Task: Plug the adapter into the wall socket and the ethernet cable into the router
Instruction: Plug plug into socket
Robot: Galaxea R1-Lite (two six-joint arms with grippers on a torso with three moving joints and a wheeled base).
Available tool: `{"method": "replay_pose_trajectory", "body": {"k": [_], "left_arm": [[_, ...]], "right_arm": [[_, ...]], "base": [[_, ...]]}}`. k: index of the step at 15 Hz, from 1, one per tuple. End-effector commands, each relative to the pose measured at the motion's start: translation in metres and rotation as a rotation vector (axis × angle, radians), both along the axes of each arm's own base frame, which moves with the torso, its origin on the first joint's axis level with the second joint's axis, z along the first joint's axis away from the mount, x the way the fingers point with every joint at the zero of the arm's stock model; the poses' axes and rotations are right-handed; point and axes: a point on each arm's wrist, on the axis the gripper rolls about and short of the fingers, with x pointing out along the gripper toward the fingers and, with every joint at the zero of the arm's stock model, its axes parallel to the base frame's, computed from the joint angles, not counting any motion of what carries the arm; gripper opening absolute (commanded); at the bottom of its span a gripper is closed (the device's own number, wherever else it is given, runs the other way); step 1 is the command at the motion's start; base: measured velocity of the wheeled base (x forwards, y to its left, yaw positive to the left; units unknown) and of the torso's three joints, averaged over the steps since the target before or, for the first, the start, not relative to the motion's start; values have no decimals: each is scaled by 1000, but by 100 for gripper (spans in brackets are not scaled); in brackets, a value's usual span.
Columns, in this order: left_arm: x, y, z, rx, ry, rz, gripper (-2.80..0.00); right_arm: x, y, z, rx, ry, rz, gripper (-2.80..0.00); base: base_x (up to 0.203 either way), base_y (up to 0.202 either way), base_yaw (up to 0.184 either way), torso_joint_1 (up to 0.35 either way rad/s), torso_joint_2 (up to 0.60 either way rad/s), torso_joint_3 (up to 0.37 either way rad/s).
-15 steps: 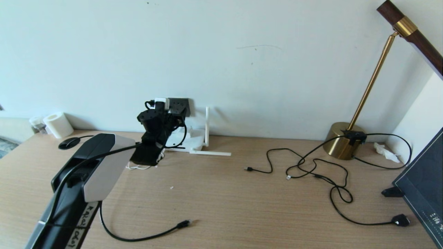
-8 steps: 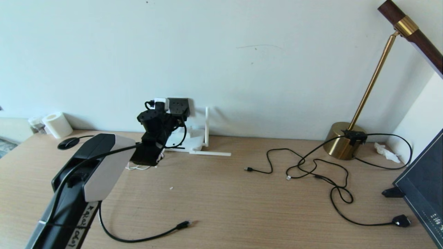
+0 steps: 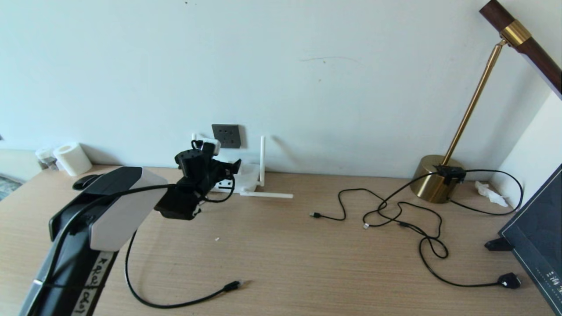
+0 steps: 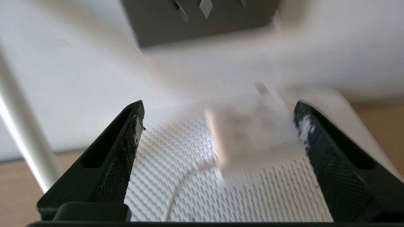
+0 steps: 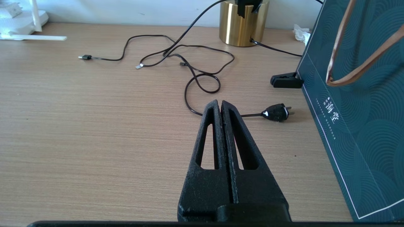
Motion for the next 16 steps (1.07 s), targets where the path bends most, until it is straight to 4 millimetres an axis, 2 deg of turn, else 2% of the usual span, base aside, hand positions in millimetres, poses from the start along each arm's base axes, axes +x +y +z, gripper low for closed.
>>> {"method": "replay_pose_trajectory", "body": {"k": [1, 5, 11, 12, 16], "left_arm": [[-8, -4, 7, 25, 30, -30, 0], [-17, -25, 3, 31, 54, -51, 0], [-20, -22, -13, 41, 100, -31, 0], [-19, -20, -14, 41, 99, -22, -280], [-19, -19, -13, 39, 97, -17, -280]], "right_arm": [[0, 0, 0, 0, 0, 0, -280], [0, 0, 0, 0, 0, 0, -280], [0, 0, 0, 0, 0, 0, -280], [0, 0, 0, 0, 0, 0, -280], [0, 0, 0, 0, 0, 0, -280]], "base": [[0, 0, 0, 0, 0, 0], [0, 0, 0, 0, 0, 0], [0, 0, 0, 0, 0, 0], [0, 0, 0, 0, 0, 0], [0, 0, 0, 0, 0, 0]]}}
